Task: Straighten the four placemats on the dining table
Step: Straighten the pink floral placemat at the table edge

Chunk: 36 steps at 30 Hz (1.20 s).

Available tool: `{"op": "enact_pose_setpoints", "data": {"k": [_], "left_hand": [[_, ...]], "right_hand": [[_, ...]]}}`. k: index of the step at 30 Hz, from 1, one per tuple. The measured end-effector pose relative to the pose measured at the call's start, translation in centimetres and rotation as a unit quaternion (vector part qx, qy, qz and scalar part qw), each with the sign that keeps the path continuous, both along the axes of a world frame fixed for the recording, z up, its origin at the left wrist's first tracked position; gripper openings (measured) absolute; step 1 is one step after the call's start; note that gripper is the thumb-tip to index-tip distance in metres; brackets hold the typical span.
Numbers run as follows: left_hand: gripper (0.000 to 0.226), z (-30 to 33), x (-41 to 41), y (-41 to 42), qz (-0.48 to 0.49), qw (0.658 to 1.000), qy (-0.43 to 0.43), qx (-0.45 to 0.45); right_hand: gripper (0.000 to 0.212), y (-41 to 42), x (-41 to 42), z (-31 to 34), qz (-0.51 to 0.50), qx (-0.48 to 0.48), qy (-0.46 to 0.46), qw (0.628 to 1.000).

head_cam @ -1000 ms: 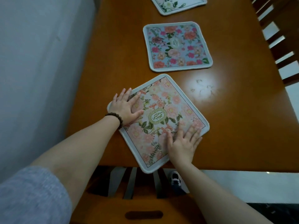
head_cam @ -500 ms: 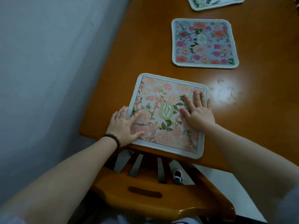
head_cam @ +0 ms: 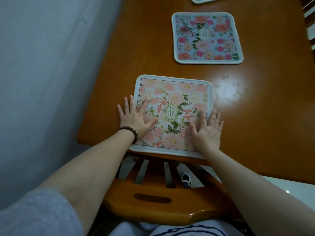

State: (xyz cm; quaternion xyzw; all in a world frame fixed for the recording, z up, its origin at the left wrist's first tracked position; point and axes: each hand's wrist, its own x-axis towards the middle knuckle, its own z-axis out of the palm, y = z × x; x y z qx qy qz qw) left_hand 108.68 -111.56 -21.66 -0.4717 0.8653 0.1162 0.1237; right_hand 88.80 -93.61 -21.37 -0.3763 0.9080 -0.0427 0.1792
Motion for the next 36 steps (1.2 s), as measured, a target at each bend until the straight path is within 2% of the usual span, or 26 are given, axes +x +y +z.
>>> {"op": "enact_pose_setpoints", "data": {"k": [10,17,23,29,32,36], "left_hand": [[0.087,0.4,0.6,-3.5,-0.034,0.999,0.028,0.011],[0.086,0.0,2.2,-1.2,-0.040,0.997,0.056,-0.031],[0.092,0.2,2.5,-1.0,-0.044,0.998,0.040,-0.012],[0.121,1.4,5.0,1.0,-0.160,0.986,-0.002,0.051],[0.121,1.4,6.3,2.4,-0.230,0.970,-0.062,0.047],[0.117,1.3,6.4,2.7,-0.246,0.966,-0.080,0.033]], "right_hand": [[0.074,-2.0,2.0,-0.1,0.004,-0.016,0.008,1.000],[0.074,-0.2,3.6,-0.2,0.012,-0.003,0.024,1.000],[0.080,0.1,3.6,0.7,0.017,-0.007,-0.016,1.000],[0.112,1.0,4.6,2.3,0.184,0.068,-0.049,0.979],[0.120,2.0,5.2,2.4,0.260,0.102,-0.045,0.959],[0.118,2.3,5.0,2.3,0.272,0.126,-0.026,0.954]]}}
